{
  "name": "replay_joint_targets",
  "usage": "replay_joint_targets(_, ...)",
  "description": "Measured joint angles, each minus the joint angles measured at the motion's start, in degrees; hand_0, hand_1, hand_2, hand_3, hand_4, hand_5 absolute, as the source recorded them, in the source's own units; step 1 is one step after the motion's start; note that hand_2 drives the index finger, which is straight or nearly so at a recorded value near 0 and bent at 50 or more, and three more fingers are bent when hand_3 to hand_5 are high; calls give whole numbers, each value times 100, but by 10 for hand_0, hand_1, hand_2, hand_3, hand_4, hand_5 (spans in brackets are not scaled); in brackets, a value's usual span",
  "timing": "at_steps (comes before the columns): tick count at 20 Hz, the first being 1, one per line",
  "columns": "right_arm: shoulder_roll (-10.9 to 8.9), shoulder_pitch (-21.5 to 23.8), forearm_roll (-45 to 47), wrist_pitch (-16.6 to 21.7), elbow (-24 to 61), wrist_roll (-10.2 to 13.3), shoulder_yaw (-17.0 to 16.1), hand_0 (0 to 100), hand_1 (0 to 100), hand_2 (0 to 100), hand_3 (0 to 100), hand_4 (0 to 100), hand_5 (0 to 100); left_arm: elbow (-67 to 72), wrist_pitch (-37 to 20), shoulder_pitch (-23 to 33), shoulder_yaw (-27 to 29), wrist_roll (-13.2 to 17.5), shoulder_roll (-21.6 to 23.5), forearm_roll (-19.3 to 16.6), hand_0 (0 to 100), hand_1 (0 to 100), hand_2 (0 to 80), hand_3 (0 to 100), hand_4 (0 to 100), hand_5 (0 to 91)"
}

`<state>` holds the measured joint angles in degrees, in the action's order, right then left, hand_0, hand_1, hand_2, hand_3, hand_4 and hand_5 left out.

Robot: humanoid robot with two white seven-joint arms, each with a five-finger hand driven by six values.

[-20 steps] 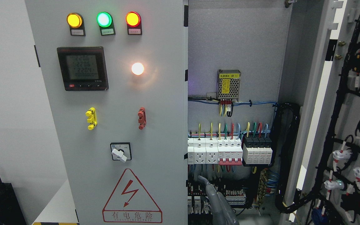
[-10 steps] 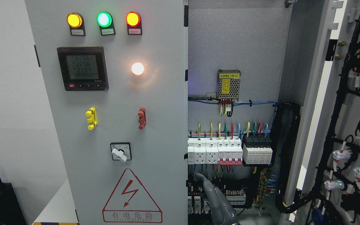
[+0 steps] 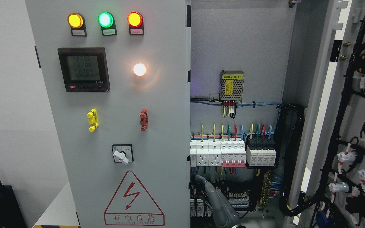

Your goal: Open door with both hands

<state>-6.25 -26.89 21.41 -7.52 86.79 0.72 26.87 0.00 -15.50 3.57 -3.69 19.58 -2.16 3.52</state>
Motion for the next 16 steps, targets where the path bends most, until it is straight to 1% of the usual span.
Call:
replay_joint_targets(4, -8, -22, 38, 0, -17, -31, 9, 107, 0, 0, 0, 0, 0, 0, 8, 1, 0, 0, 0, 0, 0, 0, 0, 0, 31, 0)
replay_joint_targets(9, -17, -52, 60, 0, -36, -247, 15, 107, 0, 0, 0, 0, 0, 0, 10, 1, 0, 0, 0, 0, 0, 0, 0, 0, 31, 0)
replay_joint_targets(16, -25, -150, 72, 8, -131, -335, 8, 107, 0, 0, 0, 0, 0, 0, 11, 2, 0, 0, 0, 0, 0, 0, 0, 0, 31, 0)
